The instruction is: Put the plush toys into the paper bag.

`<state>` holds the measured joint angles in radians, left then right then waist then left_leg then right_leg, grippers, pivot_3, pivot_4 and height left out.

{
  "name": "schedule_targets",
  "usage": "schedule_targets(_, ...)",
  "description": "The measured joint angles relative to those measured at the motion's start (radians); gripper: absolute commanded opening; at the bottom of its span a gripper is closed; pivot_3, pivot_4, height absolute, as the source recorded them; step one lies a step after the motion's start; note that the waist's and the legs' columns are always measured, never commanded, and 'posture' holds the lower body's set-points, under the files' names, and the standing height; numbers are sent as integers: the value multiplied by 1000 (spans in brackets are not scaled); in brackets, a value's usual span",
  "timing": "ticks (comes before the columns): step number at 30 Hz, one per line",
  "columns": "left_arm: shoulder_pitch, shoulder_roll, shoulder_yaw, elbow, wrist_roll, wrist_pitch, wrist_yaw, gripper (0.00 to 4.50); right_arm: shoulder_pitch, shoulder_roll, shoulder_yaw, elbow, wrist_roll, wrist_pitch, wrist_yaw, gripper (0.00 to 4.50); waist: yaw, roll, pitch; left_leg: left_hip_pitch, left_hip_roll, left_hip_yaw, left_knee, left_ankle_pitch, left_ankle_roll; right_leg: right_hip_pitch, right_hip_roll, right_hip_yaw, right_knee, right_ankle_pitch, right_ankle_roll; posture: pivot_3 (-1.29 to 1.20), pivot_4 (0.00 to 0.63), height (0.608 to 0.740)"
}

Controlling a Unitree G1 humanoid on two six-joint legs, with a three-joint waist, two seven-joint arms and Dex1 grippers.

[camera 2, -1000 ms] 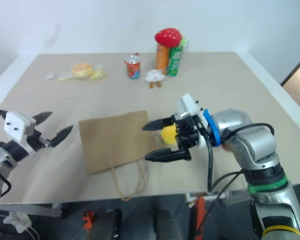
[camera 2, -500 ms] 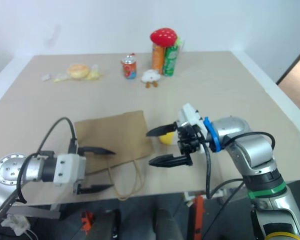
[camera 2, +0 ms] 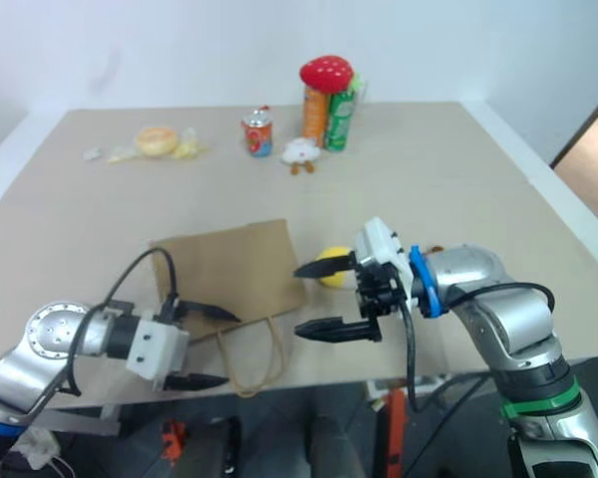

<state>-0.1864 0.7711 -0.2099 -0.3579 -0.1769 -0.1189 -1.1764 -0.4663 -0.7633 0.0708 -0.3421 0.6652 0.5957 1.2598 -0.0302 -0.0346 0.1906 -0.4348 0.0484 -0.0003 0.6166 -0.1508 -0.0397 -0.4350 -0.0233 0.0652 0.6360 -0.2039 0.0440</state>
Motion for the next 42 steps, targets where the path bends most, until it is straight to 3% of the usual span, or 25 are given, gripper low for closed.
schedule_targets(1, -3, -4, -3, 2, 1, -4, 0, 4346, 0, 0, -2, 0, 0, 0, -1, 4500, 0, 0, 0, -1, 0, 0, 0, 0, 0, -1, 0, 0, 0, 0, 0, 0, 150, 738)
schedule_targets(6, -29, -35, -13, 27, -8, -12, -2, 2302, 0, -4, -9, 0, 6, 10, -7, 4500, 0, 0, 0, -1, 0, 0, 1, 0, 0, -1, 0, 1, 1, 1, 0, 0, 150, 738)
schedule_targets(8, -36, -43, -12, 28, -31, -1, -2, 1692, 0, -5, -9, 0, 9, 12, -10, 4500, 0, 0, 0, -1, 0, 0, 2, 0, 0, -1, 0, 1, 2, 1, 1, 0, 150, 738)
schedule_targets(10, -46, -43, 25, 36, -105, 64, -2, 768, 0, -5, -9, 0, 9, 12, -11, 4500, 0, 0, 0, -1, 0, 0, 2, 0, 0, -1, 1, 1, 2, 1, 1, 0, 150, 738)
schedule_targets(11, -52, -43, 39, 38, -129, 89, 0, 694, 0, -5, -9, 1, 9, 12, -10, 4500, 0, 0, 0, -1, 0, 0, 3, 0, 0, -1, 1, 1, 3, 1, 1, 0, 150, 738)
schedule_targets(12, -82, -43, 78, 55, -190, 159, 16, 127, -1, -5, -9, 3, 7, 11, -10, 4500, 0, 0, 0, -1, 0, 0, 4, 0, 0, -1, 1, 1, 4, 1, 1, 0, 150, 738)
schedule_targets(21, -270, -78, 204, 109, -338, 361, 107, 48, -29, 17, -8, 44, -14, -4, -27, 4500, 0, 0, 0, -2, 0, 0, 6, 0, 1, -1, 1, 1, 6, 2, 2, 0, 150, 738)
schedule_targets(23, -299, -103, 216, 102, -362, 402, 151, 0, -45, 53, -8, 57, -19, -5, -53, 3871, -3, 0, 0, -2, -1, 0, 6, 0, 1, -1, 1, 2, 6, 2, 3, 0, 150, 738)
schedule_targets(24, -300, -107, 216, 100, -365, 406, 155, 0, -46, 57, -6, 57, -20, -5, -57, 3779, -3, 0, 0, -2, -1, 0, 6, 0, 1, -1, 1, 2, 7, 2, 3, 0, 150, 738)
schedule_targets(26, -301, -139, 222, 91, -387, 440, 200, 0, -55, 81, 3, 73, -34, -12, -78, 2787, -4, 0, 0, -2, -1, -1, 6, 0, 1, -1, 2, 3, 9, 2, 3, 0, 150, 738)
schedule_targets(28, -302, -153, 226, 86, -397, 458, 231, 0, -56, 100, 13, 84, -47, -18, -92, 2305, -5, 0, 0, -2, -1, -2, 6, 0, 1, -2, 3, 4, 10, 2, 3, 0, 150, 738)
schedule_targets(29, -302, -155, 228, 82, -400, 467, 238, 0, -57, 109, 13, 93, -53, -20, -105, 2305, -5, 0, 0, -2, -1, -3, 6, 0, 1, -2, 4, 4, 10, 2, 2, 0, 150, 738)
schedule_targets(30, -300, -159, 229, 69, -403, 476, 252, 0, -57, 126, 14, 107, -65, -25, -126, 1623, -5, 0, 0, -2, -1, -3, 6, 0, 1, -2, 4, 4, 10, 2, 2, 0, 150, 738)
schedule_targets(31, -296, -166, 231, 56, -407, 482, 264, 0, -67, 162, 19, 133, -83, -33, -153, 1326, -7, 0, 0, -2, -1, -3, 6, 0, 1, -2, 5, 5, 10, 2, 2, 0, 150, 738)
schedule_targets(32, -295, -172, 231, 49, -412, 490, 275, 0, -76, 181, 31, 150, -99, -41, -170, 686, -9, 0, 0, -1, -1, -3, 6, 0, 1, -2, 5, 5, 10, 2, 2, 0, 150, 738)
schedule_targets(34, -295, -196, 241, 31, -422, 512, 317, 0, -102, 239, 91, 209, -176, -93, -219, 50, -15, 0, 0, -1, -1, -3, 7, 0, 1, -2, 5, 5, 10, 2, 2, 0, 150, 738)
schedule_targets(42, -301, -247, 252, 19, -418, 520, 425, 0, -210, 418, 154, 382, -332, -195, -379, 50, -16, 0, 0, -2, -1, -4, 7, 0, 1, -2, 7, 7, 11, 5, 1, 0, 150, 738)
